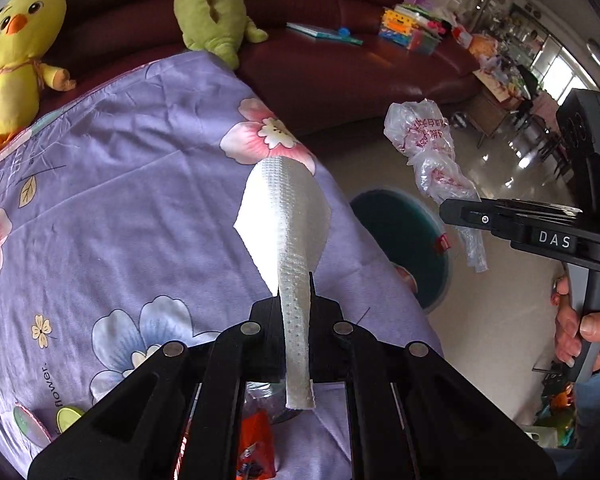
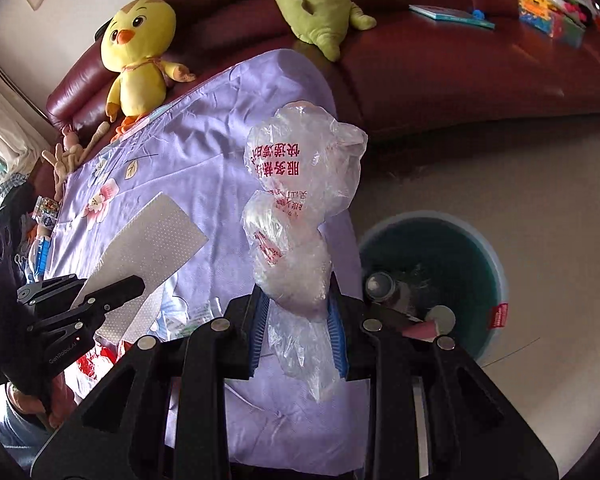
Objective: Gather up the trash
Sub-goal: 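Carry the paper towel and plastic bag over the bin and open both tools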
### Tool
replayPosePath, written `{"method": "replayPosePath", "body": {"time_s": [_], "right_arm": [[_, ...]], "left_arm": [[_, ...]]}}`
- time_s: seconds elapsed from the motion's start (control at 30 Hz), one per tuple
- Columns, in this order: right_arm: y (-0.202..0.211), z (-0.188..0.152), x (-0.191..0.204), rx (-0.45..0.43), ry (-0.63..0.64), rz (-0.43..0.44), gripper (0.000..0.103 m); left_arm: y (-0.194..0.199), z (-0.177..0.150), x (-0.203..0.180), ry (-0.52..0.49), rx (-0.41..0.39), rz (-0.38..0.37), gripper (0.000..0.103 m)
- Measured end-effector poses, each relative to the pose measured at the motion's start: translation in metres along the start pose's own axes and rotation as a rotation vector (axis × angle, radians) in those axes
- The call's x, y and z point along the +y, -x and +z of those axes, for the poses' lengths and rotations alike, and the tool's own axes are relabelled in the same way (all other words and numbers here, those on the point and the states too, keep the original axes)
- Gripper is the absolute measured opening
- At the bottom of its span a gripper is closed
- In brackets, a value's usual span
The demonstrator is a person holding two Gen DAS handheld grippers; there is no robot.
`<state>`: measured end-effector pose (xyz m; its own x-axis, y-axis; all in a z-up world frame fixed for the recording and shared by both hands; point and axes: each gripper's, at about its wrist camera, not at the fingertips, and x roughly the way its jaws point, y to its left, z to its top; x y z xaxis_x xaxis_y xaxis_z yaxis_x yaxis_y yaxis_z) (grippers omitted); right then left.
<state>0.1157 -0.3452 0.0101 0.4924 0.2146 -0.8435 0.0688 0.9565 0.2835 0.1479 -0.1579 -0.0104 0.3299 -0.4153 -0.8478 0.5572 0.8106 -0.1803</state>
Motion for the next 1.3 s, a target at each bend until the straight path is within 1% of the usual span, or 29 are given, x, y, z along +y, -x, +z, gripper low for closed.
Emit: {"method": "replayPosePath", "body": {"time_s": [0.2, 0.37, 0.47, 0.6, 0.77, 0.83, 0.87, 0.9, 0.93, 0.97, 1.0, 1.03, 1.1, 1.3], "right_arm": [[0.023, -0.029, -0.064, -0.01, -0.098, -0.025, 0.027], [0.029, -0.05, -0.108, -0.006, -0.178, -0.016, 0.027], [0.027, -0.061, -0.127, 0.006, -0.212, -0.007, 0.027], [0.022, -0.072, -0.146, 0.029, -0.249, 0.005, 0.027], [0.017, -0.076, -0.162, 0.049, -0.269, 0.006, 0.027], [0.015, -0.076, -0.168, 0.055, -0.279, 0.003, 0.027], [0.014, -0.076, -0.171, 0.059, -0.283, 0.001, 0.028], [0.013, -0.076, -0.173, 0.063, -0.285, 0.0, 0.028], [0.011, -0.075, -0.174, 0.067, -0.286, -0.002, 0.028], [0.01, -0.075, -0.176, 0.071, -0.289, -0.002, 0.028], [0.008, -0.075, -0.177, 0.074, -0.291, -0.002, 0.028], [0.007, -0.074, -0.178, 0.077, -0.293, -0.001, 0.028], [0.005, -0.073, -0.18, 0.081, -0.294, -0.001, 0.028], [-0.004, -0.071, -0.183, 0.092, -0.306, 0.003, 0.028]], "left_arm": [[-0.03, 0.012, -0.067, -0.097, 0.05, -0.045, 0.007], [-0.056, 0.018, -0.11, -0.162, 0.096, -0.054, 0.007], [-0.073, 0.025, -0.127, -0.187, 0.125, -0.056, 0.008], [-0.099, 0.033, -0.142, -0.194, 0.157, -0.072, 0.008], [-0.132, 0.037, -0.155, -0.203, 0.208, -0.077, 0.009], [-0.144, 0.038, -0.158, -0.199, 0.224, -0.07, 0.015], [-0.148, 0.04, -0.157, -0.195, 0.227, -0.065, 0.025], [-0.152, 0.04, -0.158, -0.192, 0.228, -0.062, 0.04], [-0.155, 0.041, -0.158, -0.188, 0.226, -0.059, 0.048], [-0.157, 0.041, -0.157, -0.187, 0.219, -0.054, 0.06], [-0.159, 0.042, -0.157, -0.187, 0.21, -0.047, 0.066], [-0.161, 0.042, -0.156, -0.187, 0.206, -0.04, 0.067], [-0.165, 0.042, -0.155, -0.182, 0.212, -0.034, 0.078], [-0.162, 0.042, -0.145, -0.189, 0.202, -0.002, 0.092]]}}
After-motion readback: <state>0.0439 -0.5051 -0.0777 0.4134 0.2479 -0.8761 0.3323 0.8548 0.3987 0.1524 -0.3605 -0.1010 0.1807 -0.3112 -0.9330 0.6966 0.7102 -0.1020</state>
